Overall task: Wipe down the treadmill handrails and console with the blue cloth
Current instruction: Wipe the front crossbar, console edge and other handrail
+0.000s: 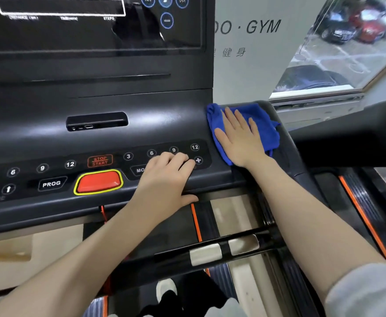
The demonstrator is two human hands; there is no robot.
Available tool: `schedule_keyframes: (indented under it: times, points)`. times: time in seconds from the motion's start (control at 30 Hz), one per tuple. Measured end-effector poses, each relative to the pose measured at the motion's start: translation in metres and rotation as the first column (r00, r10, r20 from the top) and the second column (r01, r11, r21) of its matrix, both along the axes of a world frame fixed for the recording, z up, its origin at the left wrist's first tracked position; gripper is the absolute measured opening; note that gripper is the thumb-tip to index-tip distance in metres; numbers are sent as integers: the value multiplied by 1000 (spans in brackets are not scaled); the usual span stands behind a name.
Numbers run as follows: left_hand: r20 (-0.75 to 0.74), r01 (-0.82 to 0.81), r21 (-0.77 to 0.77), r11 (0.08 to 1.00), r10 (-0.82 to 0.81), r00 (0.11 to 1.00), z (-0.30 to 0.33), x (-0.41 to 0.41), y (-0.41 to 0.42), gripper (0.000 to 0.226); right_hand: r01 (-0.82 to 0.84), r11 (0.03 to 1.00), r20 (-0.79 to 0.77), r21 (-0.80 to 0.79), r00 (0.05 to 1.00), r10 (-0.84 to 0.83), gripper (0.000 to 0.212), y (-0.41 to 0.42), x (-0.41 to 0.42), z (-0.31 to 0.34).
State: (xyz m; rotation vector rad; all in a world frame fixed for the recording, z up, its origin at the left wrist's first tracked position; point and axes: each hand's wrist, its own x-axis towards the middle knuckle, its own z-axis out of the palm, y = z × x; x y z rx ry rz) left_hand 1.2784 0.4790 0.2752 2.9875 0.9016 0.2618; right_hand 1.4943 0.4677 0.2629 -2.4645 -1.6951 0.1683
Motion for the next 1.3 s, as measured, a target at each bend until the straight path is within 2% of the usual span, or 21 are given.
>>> schedule_keyframes:
  times: [0.1,0.2,0.27,0.33,0.53,0.67,0.8,0.93,1.03,1.17,1.3]
  points:
    - [28,-13,22,1000,12,1000,8,4,2,53,-23,999,6,-37,1000,23,59,0,2,1]
    - [47,-20,37,999,18,999,14,11,10,59,-62,996,-1,-68,998,62,71,-29,-8,2]
    - [46,-12,-6,1000,12,999,14,17,15,67,-75,992,6,-101,997,76,83,-53,-16,4]
    - [42,-20,-71,997,23,999,14,25,20,78,-100,987,40,-130,994,106,86,-65,-20,4]
    - [-45,-27,-143,989,20,999,17,54,24,106,-212,974,63,-79,974,217,80,-30,2,3]
    - [-130,-67,-151,986,47,990,19,62,27,105,-207,978,-51,-19,977,206,64,25,26,3]
    - [-102,-76,-167,983,60,993,19,64,30,104,-241,970,9,-38,970,242,58,58,58,5]
    - [-77,-94,-256,962,76,994,23,64,30,109,-117,991,101,-59,987,123,54,52,95,6]
    - [-105,-93,-222,971,71,992,25,65,31,116,-30,997,124,-68,992,39,57,26,106,3]
    - [-137,-71,-228,971,40,990,29,68,30,117,15,996,97,-89,995,-6,78,-27,92,4]
    - [-159,-39,-270,962,-4,987,29,70,29,109,23,988,148,-156,989,1,73,-83,58,0]
